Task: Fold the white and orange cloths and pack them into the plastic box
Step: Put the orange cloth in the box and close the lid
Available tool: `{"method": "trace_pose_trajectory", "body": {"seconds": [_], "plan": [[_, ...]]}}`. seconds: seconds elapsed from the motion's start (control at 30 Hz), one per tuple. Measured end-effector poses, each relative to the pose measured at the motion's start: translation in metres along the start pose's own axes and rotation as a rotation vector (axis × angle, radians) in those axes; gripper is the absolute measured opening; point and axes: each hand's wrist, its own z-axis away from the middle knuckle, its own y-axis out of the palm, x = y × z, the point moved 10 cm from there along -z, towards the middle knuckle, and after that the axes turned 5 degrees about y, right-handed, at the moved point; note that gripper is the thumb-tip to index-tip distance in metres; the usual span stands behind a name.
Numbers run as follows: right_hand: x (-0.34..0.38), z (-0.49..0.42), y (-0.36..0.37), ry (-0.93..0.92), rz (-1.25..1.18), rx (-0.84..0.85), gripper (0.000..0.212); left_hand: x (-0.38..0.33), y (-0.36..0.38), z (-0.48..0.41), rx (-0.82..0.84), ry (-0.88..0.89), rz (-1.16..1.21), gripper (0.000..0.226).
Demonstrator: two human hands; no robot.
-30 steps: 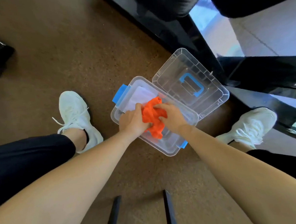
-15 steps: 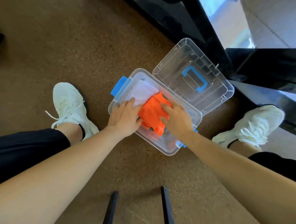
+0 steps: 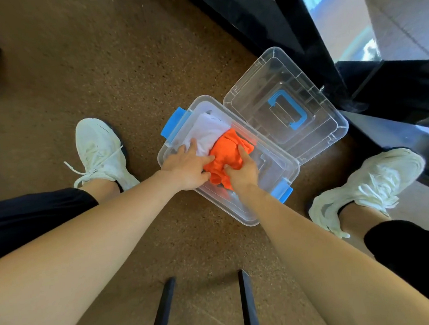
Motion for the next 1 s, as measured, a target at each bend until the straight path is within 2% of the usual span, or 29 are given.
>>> {"method": "trace_pose_trajectory", "body": {"seconds": [0.07, 0.13, 0.2, 0.4, 0.5, 0.57, 0.63, 0.8, 0.9, 1.0], "plan": [[-0.003, -0.002, 0.008, 0.031, -0.199, 0.053, 0.075, 0.002, -0.005, 0.0, -0.039, 0.0, 0.049, 0.059], [-0.002, -0.003, 0.01, 0.016, -0.263, 0.089, 0.074, 0.007, -0.013, -0.002, -0.127, 0.002, 0.097, 0.055], [0.004, -0.003, 0.009, -0.049, -0.118, 0.11, 0.076, 0.011, -0.015, -0.003, -0.167, 0.007, 0.108, 0.052], [0.018, 0.015, -0.008, -0.165, 0.416, 0.119, 0.08, 0.01, -0.006, -0.003, -0.121, -0.007, 0.041, 0.057], [0.035, 0.049, -0.031, -0.33, 0.53, 0.05, 0.054, 0.0, -0.023, 0.012, -0.238, 0.035, 0.062, 0.041], [0.056, 0.073, -0.056, -0.481, 0.535, -0.065, 0.031, -0.007, -0.041, 0.029, -0.406, 0.064, 0.101, 0.027], [0.075, 0.089, -0.09, -0.554, 0.458, -0.219, 0.018, -0.011, -0.058, 0.048, -0.576, 0.087, 0.127, 0.023], [0.079, 0.071, -0.182, -0.419, 0.264, -0.523, 0.012, 0.003, -0.085, 0.083, -0.838, 0.032, 0.307, 0.029], [0.068, 0.045, -0.215, -0.371, 0.322, -0.548, 0.015, 0.02, -0.094, 0.101, -0.962, -0.07, 0.34, 0.034], [0.053, 0.013, -0.242, -0.263, 0.385, -0.556, 0.039, 0.04, -0.085, 0.103, -0.937, -0.169, 0.365, 0.045]]}}
